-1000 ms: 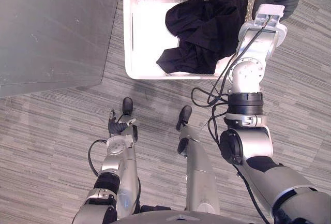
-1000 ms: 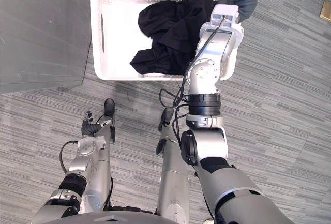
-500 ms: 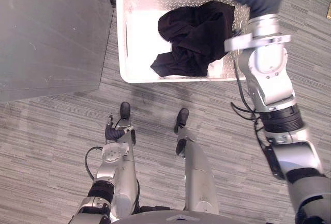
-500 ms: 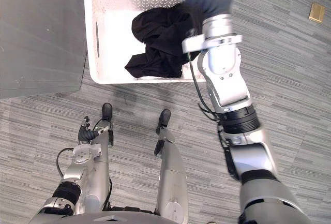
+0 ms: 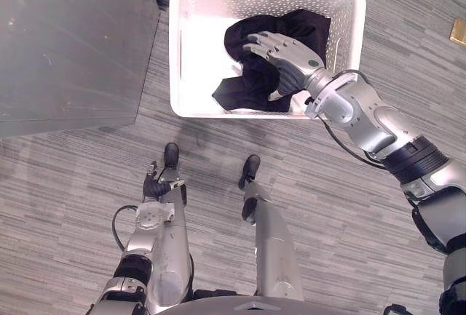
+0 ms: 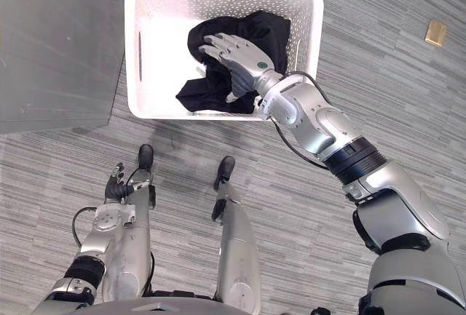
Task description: Pick up the laundry basket with both hands and put the clothes into the washing machine.
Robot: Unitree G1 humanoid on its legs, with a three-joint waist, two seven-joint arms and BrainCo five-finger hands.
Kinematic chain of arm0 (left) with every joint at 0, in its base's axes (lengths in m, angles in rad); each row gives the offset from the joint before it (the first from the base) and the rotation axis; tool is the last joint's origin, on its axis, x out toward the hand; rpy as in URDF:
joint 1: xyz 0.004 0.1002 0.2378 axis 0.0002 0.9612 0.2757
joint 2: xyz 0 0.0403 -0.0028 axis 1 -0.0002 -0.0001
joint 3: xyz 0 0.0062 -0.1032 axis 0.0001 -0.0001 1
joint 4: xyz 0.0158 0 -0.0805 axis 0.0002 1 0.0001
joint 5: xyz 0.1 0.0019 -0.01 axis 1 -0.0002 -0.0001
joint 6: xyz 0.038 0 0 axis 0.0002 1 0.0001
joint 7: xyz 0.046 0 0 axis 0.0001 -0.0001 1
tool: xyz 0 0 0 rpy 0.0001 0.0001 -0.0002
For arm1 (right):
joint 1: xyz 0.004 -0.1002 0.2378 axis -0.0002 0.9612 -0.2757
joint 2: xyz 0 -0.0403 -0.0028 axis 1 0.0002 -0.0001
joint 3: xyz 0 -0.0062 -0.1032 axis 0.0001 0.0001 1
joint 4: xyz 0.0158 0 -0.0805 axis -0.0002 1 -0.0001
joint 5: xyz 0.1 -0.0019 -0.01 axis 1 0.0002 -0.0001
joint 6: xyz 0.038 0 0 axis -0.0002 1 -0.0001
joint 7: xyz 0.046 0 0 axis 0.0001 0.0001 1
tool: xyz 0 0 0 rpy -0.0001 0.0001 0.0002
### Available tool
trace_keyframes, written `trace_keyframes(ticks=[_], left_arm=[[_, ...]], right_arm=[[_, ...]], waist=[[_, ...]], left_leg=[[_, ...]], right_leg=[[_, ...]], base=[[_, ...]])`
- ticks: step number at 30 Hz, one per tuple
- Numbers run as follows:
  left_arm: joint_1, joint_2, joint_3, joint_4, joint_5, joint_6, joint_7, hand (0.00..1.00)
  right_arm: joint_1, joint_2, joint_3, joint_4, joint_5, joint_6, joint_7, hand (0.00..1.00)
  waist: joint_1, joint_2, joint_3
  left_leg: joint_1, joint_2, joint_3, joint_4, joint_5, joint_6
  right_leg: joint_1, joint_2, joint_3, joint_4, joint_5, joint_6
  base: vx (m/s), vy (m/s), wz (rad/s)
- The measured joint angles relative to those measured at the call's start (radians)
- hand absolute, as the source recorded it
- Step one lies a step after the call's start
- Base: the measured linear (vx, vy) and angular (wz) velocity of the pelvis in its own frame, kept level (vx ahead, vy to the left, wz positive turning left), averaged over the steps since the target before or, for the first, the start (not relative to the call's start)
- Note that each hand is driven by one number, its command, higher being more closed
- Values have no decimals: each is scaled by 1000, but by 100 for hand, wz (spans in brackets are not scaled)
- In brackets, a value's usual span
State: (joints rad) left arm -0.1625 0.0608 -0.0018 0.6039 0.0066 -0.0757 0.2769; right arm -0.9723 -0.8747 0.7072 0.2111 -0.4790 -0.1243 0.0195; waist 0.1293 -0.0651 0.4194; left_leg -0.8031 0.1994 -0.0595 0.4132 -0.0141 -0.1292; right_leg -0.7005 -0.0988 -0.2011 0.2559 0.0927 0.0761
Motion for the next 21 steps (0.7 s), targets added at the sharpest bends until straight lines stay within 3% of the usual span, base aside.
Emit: trace_keyframes(ticks=[8, 15, 21], left_arm=[[-2, -1, 4, -5, 0, -1, 0, 0], [-4, -3, 25, -18, 0, -5, 3, 0], [-5, -12, 30, -52, -1, -13, 18, 0]], right_arm=[[-24, 0, -7, 147, -147, 42, -4, 0], [-26, 42, -68, 241, -198, 87, -27, 0], [-41, 79, -136, 267, -199, 110, -89, 0]], waist=[[6, 0, 0], [4, 0, 0], [6, 0, 1]], left_leg=[[-20, 0, 1, 5, -2, 2], [-51, 3, 3, 34, -12, 6], [-106, 5, 7, 85, -30, 13]], right_leg=[[-16, 0, 0, -5, 2, 1], [-42, 0, 3, 6, 3, 2], [-90, -2, 16, 29, 2, 4]], base=[[0, 0, 0], [6, 2, -2], [11, 17, -6]])
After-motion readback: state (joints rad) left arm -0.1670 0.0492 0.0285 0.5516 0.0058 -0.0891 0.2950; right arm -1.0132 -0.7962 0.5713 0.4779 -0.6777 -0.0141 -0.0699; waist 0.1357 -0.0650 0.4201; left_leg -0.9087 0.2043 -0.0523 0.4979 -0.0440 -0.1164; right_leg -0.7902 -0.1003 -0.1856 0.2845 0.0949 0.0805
